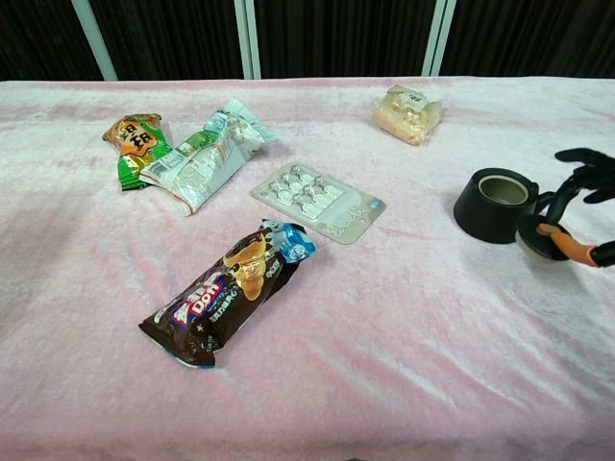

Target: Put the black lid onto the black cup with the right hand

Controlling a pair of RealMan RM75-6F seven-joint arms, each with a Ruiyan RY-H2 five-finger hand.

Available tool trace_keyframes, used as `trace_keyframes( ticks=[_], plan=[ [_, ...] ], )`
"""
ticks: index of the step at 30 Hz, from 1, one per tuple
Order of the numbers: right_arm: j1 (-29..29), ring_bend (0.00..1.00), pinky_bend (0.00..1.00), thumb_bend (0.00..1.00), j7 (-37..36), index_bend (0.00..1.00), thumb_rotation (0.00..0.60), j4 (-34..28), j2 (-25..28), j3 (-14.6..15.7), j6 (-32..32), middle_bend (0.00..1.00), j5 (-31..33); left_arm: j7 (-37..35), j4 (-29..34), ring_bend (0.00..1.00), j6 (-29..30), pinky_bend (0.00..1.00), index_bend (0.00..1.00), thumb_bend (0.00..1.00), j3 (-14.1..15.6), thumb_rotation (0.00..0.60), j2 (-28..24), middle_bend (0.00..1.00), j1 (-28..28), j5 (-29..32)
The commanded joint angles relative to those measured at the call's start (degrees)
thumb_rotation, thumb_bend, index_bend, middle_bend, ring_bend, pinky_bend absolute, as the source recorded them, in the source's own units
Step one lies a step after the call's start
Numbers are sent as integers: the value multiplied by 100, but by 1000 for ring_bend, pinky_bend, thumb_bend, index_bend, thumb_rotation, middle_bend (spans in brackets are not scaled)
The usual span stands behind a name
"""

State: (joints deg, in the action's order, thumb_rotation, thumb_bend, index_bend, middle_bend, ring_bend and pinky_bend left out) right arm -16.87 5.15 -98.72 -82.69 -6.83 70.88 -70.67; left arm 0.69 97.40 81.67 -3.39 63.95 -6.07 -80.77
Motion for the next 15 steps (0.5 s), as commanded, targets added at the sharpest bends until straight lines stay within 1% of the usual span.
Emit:
trace_keyframes(
  ticks=[1, 2, 4, 7, 11, 15],
  plan=[
    [-85, 38, 157, 415, 207, 677, 600, -279, 264, -175, 70, 0, -82, 3, 1, 0, 4, 57, 77, 440, 1, 600, 3, 19, 1, -4],
    [-115, 38, 157, 415, 260, 677, 600, -321, 303, -218, 60, 0, -66, 3, 2, 0, 6, 57, 77, 440, 1, 600, 4, 19, 1, -5],
    [-255, 38, 157, 413, 497, 677, 600, -447, 429, -395, -22, 0, 63, -2, -2, 0, 15, 57, 77, 440, -3, 600, 4, 19, 5, -2],
    [-472, 38, 157, 413, 785, 677, 600, -510, 519, -630, -232, 0, 408, 2, 8, 0, 9, 57, 77, 439, -6, 600, 4, 19, 3, 7],
    [-829, 39, 157, 412, 1179, 677, 600, -393, 549, -921, -562, 0, 919, -1, 5, 0, 10, 57, 77, 439, -5, 600, 5, 19, 2, 3],
    [-1121, 38, 157, 413, 1462, 678, 600, -179, 477, -1079, -831, 0, 1364, -5, 9, 0, 11, 57, 77, 440, -11, 600, 2, 19, 1, 7]
  ],
)
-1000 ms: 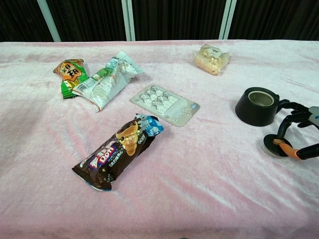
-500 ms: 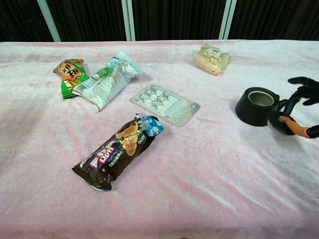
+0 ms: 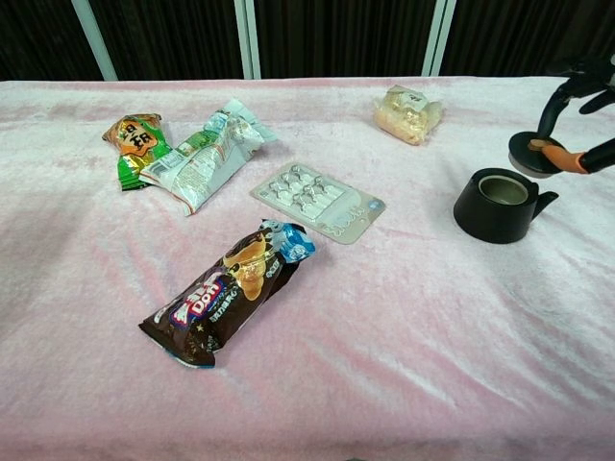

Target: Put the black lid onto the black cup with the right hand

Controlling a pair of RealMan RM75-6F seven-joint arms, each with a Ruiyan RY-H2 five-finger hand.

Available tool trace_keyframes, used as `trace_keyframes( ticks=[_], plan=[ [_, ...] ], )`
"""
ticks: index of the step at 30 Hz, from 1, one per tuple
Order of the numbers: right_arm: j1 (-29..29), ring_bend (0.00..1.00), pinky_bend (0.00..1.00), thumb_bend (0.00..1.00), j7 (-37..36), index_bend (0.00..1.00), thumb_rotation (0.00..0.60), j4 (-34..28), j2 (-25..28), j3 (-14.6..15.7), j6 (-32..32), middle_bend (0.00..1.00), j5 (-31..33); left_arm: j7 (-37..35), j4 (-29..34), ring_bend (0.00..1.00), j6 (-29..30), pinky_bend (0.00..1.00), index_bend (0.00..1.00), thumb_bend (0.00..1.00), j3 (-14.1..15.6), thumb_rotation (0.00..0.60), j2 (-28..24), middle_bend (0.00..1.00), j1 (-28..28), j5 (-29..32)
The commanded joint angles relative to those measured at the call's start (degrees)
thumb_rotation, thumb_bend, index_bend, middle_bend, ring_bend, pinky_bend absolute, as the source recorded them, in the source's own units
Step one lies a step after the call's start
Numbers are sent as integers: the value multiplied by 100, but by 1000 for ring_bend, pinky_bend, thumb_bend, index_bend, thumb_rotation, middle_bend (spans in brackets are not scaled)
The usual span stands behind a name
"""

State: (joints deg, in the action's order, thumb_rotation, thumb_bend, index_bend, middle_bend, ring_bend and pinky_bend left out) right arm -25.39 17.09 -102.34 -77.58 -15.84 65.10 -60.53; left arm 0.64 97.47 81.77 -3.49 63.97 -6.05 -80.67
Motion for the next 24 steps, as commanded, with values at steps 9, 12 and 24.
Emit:
trace_keyframes(
  ticks=[9, 12, 24],
  plan=[
    [-810, 39, 157, 413, 726, 678, 600, 906, -387, -313, -657, 0, 1245, -16, -4, 0, -6, 57, 77, 440, -1, 600, -13, 19, -3, -2],
    [-889, 38, 157, 412, 762, 678, 600, 1075, -471, -311, -718, 0, 1395, -20, -4, 0, -8, 57, 77, 440, -2, 600, -16, 19, -4, -2],
    [-997, 38, 157, 413, 737, 679, 600, 1434, -550, -239, -788, 0, 1713, -15, -3, 0, -28, 57, 77, 440, 4, 600, -23, 19, -14, -10]
  ],
)
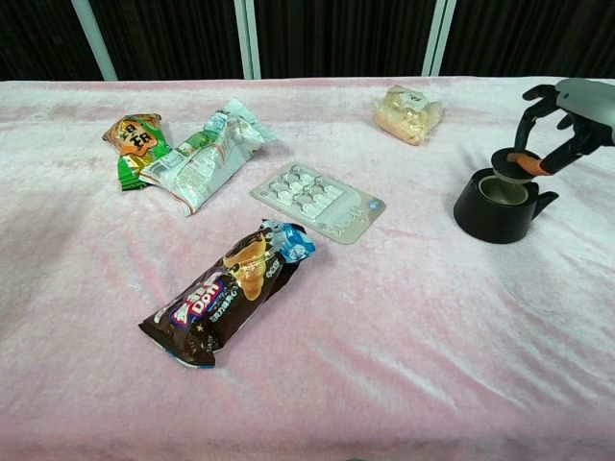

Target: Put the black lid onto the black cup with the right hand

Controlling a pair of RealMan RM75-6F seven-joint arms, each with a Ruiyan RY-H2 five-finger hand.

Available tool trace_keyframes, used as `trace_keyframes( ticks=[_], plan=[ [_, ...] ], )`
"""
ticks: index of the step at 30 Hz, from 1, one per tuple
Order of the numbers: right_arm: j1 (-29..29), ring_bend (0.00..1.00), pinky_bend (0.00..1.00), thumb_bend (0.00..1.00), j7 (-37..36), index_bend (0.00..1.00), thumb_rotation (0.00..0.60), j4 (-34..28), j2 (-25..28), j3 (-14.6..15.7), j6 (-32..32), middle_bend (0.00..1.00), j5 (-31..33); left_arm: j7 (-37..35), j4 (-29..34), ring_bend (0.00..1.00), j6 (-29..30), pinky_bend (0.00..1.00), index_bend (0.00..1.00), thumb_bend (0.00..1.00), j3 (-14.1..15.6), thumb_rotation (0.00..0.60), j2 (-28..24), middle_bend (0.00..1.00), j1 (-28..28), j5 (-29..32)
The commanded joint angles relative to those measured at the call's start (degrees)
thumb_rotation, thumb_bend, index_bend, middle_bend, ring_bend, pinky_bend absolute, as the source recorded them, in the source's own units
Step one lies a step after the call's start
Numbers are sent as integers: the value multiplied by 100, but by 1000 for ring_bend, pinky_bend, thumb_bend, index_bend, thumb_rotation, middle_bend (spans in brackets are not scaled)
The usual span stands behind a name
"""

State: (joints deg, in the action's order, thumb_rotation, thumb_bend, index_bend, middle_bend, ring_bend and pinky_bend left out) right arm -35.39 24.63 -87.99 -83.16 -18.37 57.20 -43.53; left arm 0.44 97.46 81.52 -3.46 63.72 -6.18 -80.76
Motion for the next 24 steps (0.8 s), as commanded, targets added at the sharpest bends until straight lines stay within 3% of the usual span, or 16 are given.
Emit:
trace_keyframes(
  ticks=[1, 24],
  plan=[
    [5, 38, 157, 413, -32, 679, 600, -2, 12, 25, 0, 0, 20, 9, -2, 0, -1, 57, 77, 440, 1, 600, 3, 19, -1, 1],
    [-13, 39, 157, 413, -338, 679, 600, 11, -108, 218, -23, 0, -22, 25, -6, 0, -1, 57, 77, 440, 6, 600, 13, 19, -2, -2]
  ],
)
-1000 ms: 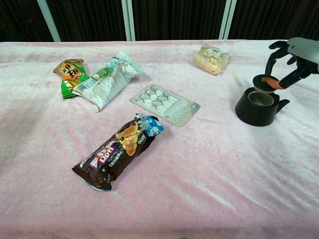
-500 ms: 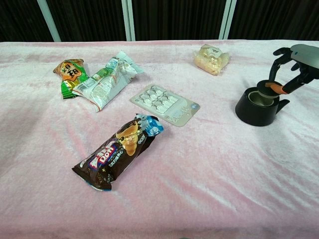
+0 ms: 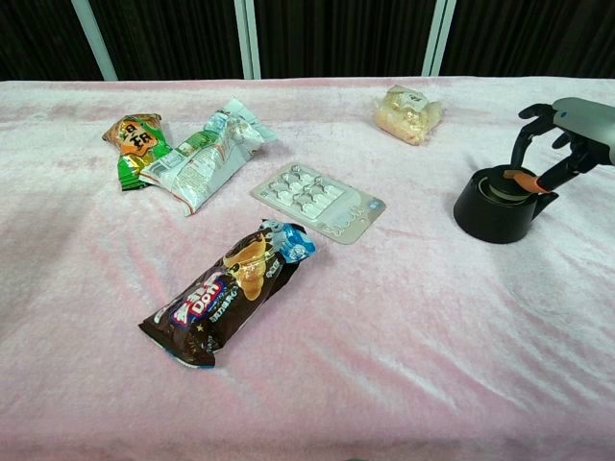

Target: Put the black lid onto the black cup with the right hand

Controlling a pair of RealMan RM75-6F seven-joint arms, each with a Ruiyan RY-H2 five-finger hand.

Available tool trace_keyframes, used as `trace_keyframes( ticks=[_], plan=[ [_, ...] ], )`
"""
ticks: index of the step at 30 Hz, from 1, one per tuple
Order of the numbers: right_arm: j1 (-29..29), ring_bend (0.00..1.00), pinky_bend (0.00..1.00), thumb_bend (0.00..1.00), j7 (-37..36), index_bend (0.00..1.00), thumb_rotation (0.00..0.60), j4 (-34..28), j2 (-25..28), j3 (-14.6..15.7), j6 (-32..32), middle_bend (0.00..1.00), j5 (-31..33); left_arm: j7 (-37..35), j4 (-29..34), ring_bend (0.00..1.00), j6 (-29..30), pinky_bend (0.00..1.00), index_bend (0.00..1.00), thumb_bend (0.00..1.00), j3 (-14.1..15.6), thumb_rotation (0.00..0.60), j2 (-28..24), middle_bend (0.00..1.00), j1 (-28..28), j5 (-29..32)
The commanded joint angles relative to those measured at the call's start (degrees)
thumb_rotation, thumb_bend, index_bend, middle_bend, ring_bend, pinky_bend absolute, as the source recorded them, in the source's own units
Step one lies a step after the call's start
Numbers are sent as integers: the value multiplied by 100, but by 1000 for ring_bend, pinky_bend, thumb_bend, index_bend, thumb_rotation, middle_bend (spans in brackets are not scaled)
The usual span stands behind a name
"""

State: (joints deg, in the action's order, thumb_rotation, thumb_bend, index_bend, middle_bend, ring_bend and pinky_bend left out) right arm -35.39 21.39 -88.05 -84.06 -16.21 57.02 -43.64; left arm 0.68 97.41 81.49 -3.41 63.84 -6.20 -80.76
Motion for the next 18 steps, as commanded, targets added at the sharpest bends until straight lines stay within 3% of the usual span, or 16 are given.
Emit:
trace_keyframes(
  ticks=[1, 18],
  plan=[
    [-22, 38, 157, 412, -21, 679, 600, 23, -28, 7, 2, 0, -27, -2, -2, 0, 5, 57, 77, 440, -1, 600, 1, 19, 1, -1],
    [-107, 38, 157, 412, -62, 680, 600, 94, -132, 60, -10, 0, 11, -1, 8, 0, -5, 57, 77, 440, -10, 600, -5, 19, -5, 18]
  ],
)
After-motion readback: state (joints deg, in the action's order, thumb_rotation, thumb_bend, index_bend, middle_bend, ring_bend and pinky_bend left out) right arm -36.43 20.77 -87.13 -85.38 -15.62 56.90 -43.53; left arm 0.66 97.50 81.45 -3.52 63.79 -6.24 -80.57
